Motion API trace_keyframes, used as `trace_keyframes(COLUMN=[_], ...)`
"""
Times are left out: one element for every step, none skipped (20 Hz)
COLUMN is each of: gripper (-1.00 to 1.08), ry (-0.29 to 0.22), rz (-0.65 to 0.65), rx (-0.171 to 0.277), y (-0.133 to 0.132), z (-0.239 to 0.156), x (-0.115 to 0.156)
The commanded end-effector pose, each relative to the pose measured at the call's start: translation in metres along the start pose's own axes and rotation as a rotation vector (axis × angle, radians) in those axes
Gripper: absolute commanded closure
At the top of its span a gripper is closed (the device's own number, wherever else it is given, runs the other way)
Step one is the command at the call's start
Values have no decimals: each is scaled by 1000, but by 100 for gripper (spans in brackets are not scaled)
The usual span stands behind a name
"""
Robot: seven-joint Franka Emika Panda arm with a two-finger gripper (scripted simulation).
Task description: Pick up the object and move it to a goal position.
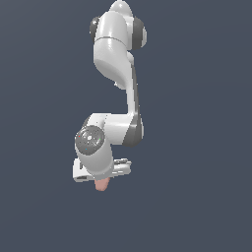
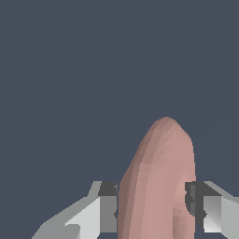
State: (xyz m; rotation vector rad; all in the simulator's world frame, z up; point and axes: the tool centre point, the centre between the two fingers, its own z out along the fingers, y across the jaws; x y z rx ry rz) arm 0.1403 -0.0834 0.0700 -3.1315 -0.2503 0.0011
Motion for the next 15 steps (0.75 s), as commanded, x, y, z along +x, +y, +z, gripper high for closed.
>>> trace_keyframes(gripper=[108, 108, 108, 108, 108, 108, 108, 108, 108, 108, 108, 108, 108, 108, 108], ry=[1, 1, 1, 1, 1, 1, 1, 1, 1, 1, 1, 1, 1, 1, 1], rz=[0, 0, 0, 0, 0, 0, 0, 0, 0, 0, 0, 0, 0, 0, 0], rx=[0, 0, 0, 0, 0, 0, 0, 0, 0, 0, 0, 0, 0, 0, 0], y=[1, 2, 2, 3, 4, 4, 5, 5, 5, 6, 6, 6, 6, 6, 6], z=[-4, -6, -8, -10, -12, -14, -16, -18, -19, -20, -21, -22, -22, -22, -22], x=[3, 4, 5, 7, 9, 10, 12, 13, 14, 15, 15, 16, 16, 16, 17])
